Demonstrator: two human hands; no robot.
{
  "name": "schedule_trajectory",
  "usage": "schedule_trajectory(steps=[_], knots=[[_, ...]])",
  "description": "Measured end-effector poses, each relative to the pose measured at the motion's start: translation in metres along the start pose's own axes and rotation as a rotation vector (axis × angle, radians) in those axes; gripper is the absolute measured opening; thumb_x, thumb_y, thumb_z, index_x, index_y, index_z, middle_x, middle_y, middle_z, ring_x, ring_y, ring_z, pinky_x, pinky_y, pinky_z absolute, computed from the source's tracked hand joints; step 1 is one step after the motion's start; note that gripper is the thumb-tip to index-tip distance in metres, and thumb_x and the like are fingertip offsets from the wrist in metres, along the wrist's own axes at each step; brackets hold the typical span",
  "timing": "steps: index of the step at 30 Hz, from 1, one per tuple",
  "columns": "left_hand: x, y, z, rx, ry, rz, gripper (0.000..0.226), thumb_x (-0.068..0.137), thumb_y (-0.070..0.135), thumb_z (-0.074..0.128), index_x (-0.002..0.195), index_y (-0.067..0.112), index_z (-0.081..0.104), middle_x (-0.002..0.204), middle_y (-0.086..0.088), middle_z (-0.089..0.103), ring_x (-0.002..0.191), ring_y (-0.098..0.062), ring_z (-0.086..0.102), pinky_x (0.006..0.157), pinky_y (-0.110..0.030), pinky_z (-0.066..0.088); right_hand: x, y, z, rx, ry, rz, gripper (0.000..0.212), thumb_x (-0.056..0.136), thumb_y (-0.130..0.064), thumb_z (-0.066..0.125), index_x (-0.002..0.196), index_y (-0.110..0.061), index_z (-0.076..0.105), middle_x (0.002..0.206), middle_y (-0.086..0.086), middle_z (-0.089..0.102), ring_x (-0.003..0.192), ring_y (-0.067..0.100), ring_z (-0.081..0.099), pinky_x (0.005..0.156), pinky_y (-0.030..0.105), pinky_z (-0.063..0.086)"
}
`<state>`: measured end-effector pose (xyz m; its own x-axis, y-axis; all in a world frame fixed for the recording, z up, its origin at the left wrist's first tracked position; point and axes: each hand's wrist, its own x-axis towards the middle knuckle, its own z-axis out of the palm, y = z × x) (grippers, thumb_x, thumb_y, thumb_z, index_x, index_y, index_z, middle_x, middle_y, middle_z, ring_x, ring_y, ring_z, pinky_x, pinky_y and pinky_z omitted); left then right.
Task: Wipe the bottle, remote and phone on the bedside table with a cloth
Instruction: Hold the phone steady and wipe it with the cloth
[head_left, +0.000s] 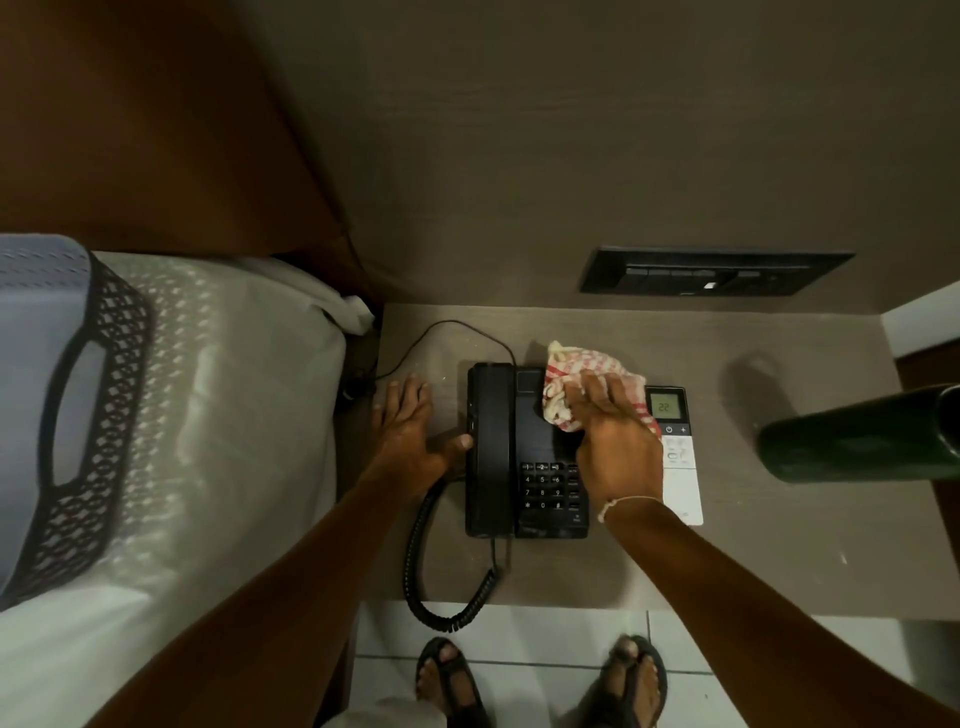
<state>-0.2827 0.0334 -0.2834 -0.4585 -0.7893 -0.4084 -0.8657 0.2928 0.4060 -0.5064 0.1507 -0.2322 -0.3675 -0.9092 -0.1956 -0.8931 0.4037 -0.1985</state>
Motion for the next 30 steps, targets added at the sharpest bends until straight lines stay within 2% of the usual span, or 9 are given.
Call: schedule_trajectory(steps=[6, 10, 15, 17, 19, 21, 23, 26, 30], knots=[[0.001, 0.0, 0.001, 0.021, 0.012, 0.007, 0.099, 0.084, 0.067, 0.048, 0.158, 0.015, 0.009, 0.169, -0.009, -0.003, 0.153, -0.028, -0.013, 0.12, -0.044, -0.01, -0.003, -0.017, 0.008, 0.101, 0.058, -0.144, 0.074, 0.081, 0.007, 0.055, 0.145, -0.026, 0.038, 0.157, -0.003, 0.024, 0.147, 0.021, 0.004, 0.115, 0.037, 0.006], [0.0, 0.0, 0.0, 0.021, -0.001, 0.01, 0.103, 0.078, 0.071, 0.041, 0.158, 0.015, 0.008, 0.169, -0.009, -0.004, 0.153, -0.027, -0.014, 0.12, -0.043, -0.011, -0.09, -0.03, 0.041, 0.223, 0.212, -0.141, 0.077, 0.069, 0.015, 0.065, 0.137, -0.017, 0.051, 0.152, 0.005, 0.036, 0.142, 0.032, 0.021, 0.1, 0.051, 0.044], [0.001, 0.002, -0.002, 0.019, -0.006, 0.001, 0.103, 0.078, 0.07, 0.041, 0.159, 0.016, 0.007, 0.168, -0.008, -0.005, 0.153, -0.026, -0.015, 0.121, -0.043, -0.01, -0.143, -0.03, 0.057, 0.161, 0.171, -0.249, 0.075, 0.067, 0.014, 0.051, 0.135, -0.019, 0.048, 0.158, -0.01, 0.013, 0.147, 0.018, 0.0, 0.101, 0.046, 0.042], [0.0, 0.002, -0.002, 0.021, -0.013, -0.004, 0.1, 0.082, 0.068, 0.044, 0.159, 0.016, 0.006, 0.168, -0.008, -0.006, 0.153, -0.027, -0.015, 0.12, -0.044, -0.01, -0.156, -0.028, 0.055, 0.058, 0.127, -0.298, 0.066, 0.069, 0.004, 0.039, 0.128, -0.021, 0.058, 0.156, -0.003, 0.028, 0.147, 0.02, -0.008, 0.103, 0.044, 0.041], [0.0, 0.003, -0.002, 0.021, -0.023, -0.01, 0.097, 0.087, 0.065, 0.049, 0.158, 0.017, 0.004, 0.168, -0.007, -0.008, 0.152, -0.027, -0.017, 0.12, -0.044, -0.011, -0.166, -0.023, 0.054, -0.007, 0.07, -0.333, 0.055, 0.068, -0.006, 0.058, 0.12, -0.022, 0.066, 0.142, 0.005, 0.051, 0.147, 0.022, -0.012, 0.105, 0.037, 0.039], [-0.001, 0.004, -0.002, 0.012, -0.034, -0.024, 0.096, 0.089, 0.062, 0.052, 0.158, 0.018, 0.003, 0.168, -0.006, -0.009, 0.152, -0.027, -0.018, 0.121, -0.045, -0.011, -0.167, -0.016, 0.054, -0.085, -0.005, -0.372, 0.1, 0.049, -0.019, 0.084, 0.14, -0.011, 0.043, 0.158, 0.014, 0.017, 0.146, 0.025, -0.013, 0.113, 0.033, 0.023], [-0.001, 0.003, -0.001, 0.006, -0.032, -0.027, 0.095, 0.089, 0.062, 0.051, 0.158, 0.018, 0.003, 0.168, -0.006, -0.009, 0.152, -0.026, -0.017, 0.122, -0.045, -0.009, -0.169, -0.013, 0.046, -0.062, -0.091, -0.375, 0.141, 0.038, -0.025, 0.091, 0.151, -0.003, 0.009, 0.16, 0.011, -0.006, 0.147, 0.026, -0.002, 0.116, 0.033, 0.009], [-0.001, 0.003, -0.001, 0.005, -0.021, -0.023, 0.094, 0.089, 0.062, 0.051, 0.158, 0.018, 0.005, 0.168, -0.006, -0.008, 0.152, -0.026, -0.017, 0.122, -0.044, -0.01, -0.162, -0.028, 0.036, 0.033, -0.109, -0.355, 0.103, 0.029, -0.013, 0.094, 0.125, -0.012, 0.061, 0.135, 0.006, 0.056, 0.122, 0.023, 0.054, 0.105, 0.032, 0.036], [-0.003, 0.005, -0.002, 0.025, -0.033, -0.042, 0.094, 0.09, 0.062, 0.05, 0.158, 0.017, 0.005, 0.168, -0.007, -0.008, 0.153, -0.026, -0.016, 0.121, -0.044, -0.009, -0.159, -0.028, 0.034, 0.07, -0.096, -0.322, 0.078, 0.032, -0.014, 0.093, 0.107, -0.022, 0.074, 0.117, -0.001, 0.068, 0.102, 0.021, 0.069, 0.104, 0.029, 0.033]])
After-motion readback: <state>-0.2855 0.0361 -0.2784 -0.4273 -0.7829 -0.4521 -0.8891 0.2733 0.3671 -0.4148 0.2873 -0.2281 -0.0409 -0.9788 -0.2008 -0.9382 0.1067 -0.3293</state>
